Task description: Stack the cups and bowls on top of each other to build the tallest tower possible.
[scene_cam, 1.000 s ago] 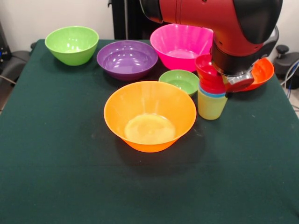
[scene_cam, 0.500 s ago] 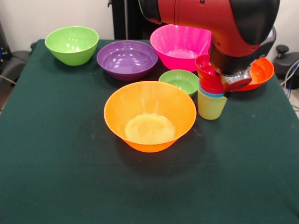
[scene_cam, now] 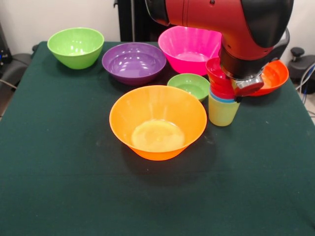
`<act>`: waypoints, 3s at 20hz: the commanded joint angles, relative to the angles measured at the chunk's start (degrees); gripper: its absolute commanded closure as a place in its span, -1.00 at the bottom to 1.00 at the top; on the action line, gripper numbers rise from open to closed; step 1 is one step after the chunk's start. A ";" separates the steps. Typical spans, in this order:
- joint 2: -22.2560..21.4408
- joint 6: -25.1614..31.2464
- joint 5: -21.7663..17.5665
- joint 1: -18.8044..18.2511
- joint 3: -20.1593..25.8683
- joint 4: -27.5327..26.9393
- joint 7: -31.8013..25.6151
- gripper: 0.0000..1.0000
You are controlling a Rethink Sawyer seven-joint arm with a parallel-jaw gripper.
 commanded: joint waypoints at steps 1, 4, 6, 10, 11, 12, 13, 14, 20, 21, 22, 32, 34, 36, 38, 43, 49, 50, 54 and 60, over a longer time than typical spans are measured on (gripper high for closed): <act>0.21 -5.47 -3.47 -1.43 2.86 -0.13 -0.27 -1.00; 0.23 -5.26 -3.68 -2.15 2.77 -1.83 -0.74 -1.00; 0.42 -5.30 -3.69 -2.47 2.65 -2.92 -0.51 -1.00; 0.46 -4.33 -4.01 -2.67 2.44 -3.75 -0.44 -1.00; 0.39 -4.07 -4.00 -2.72 2.45 -3.68 -0.45 -1.00; 0.06 -4.48 -3.86 -2.59 2.43 -3.23 -0.24 -1.00; -0.03 -4.87 -3.79 -2.63 2.45 -3.04 -0.15 -1.00; -0.29 -5.10 -3.62 -2.66 2.53 -2.74 -0.06 -1.00; -0.52 -3.39 -2.81 -2.79 2.95 -3.58 0.99 -1.00; -0.65 -3.09 -2.50 -2.76 3.17 -3.38 1.27 -1.00; -0.78 -2.79 -2.20 -2.73 3.40 -3.18 1.54 -1.00; -2.86 1.37 -0.64 -3.12 4.52 -1.46 2.05 -1.00; -4.11 2.17 -0.45 -2.55 4.42 -0.70 2.48 -1.00; -4.76 2.47 -0.27 -1.72 4.41 -0.55 3.31 -1.00; -5.50 3.27 -0.27 -0.80 4.30 -0.55 4.14 -1.00; -5.79 6.55 -0.17 0.09 4.36 -2.25 5.65 -1.00; -3.99 9.33 -0.17 -0.29 4.67 -5.70 6.07 -1.00; -3.71 9.08 -0.67 -0.75 4.42 -5.64 5.15 -1.00; -3.52 8.51 -4.50 -3.96 2.21 -6.54 -0.99 -1.00; -3.34 4.77 -10.56 -9.22 0.82 -6.25 -10.79 -1.00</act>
